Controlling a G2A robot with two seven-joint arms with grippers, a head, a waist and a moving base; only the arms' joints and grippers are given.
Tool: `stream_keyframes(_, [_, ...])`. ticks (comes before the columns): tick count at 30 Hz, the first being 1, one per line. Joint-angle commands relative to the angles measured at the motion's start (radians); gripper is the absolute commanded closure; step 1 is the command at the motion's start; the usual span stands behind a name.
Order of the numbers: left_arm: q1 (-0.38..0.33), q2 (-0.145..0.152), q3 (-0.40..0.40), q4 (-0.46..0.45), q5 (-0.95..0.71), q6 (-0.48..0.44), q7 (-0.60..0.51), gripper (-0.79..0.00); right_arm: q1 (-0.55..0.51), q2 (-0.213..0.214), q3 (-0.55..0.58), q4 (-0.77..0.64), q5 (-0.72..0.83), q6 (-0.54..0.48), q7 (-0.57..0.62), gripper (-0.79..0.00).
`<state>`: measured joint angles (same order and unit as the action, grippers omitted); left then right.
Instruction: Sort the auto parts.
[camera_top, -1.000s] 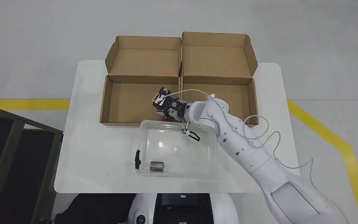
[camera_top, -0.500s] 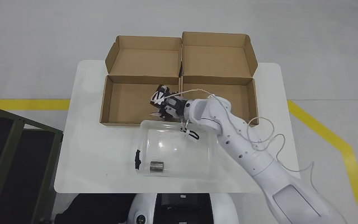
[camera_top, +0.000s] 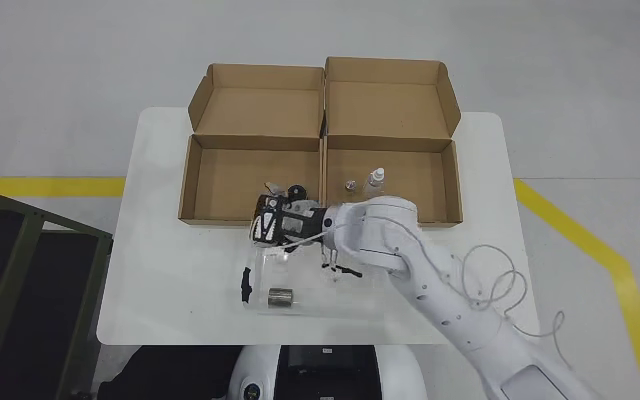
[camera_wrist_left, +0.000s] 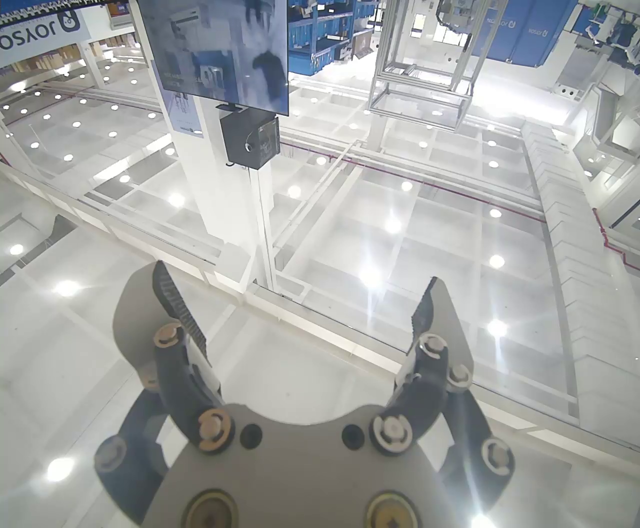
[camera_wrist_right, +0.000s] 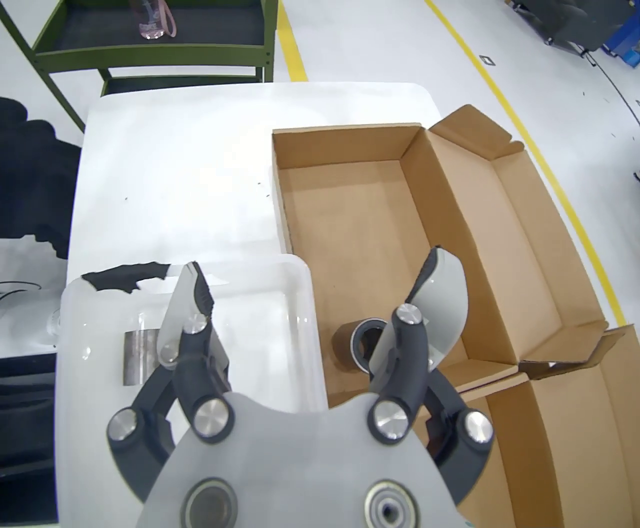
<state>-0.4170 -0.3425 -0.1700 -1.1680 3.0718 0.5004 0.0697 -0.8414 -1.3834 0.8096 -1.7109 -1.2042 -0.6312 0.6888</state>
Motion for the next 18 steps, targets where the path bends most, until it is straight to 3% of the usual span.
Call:
stream_keyframes(1, [0.000, 0.000, 0.000, 0.000, 0.000, 0.000, 0.000, -0.785, -0.020, 0.004, -0.003, -0.027, 0.006, -0.004, 0.036, -0.662])
stream_keyframes(4, [0.000, 0.000, 0.000, 0.000, 0.000, 0.000, 0.000, -0.785, -0.046, 0.010, -0.010, -0.056, 0.013, -0.020, 0.090, -0.622])
stream_keyframes(9, [0.000, 0.000, 0.000, 0.000, 0.000, 0.000, 0.000, -0.785, -0.073, 0.016, -0.032, -0.092, 0.028, -0.030, 0.184, -0.653])
stream_keyframes(18, [0.000, 0.000, 0.000, 0.000, 0.000, 0.000, 0.000, -0.785, -0.107, 0.027, -0.036, -0.098, 0.049, -0.020, 0.263, -0.625])
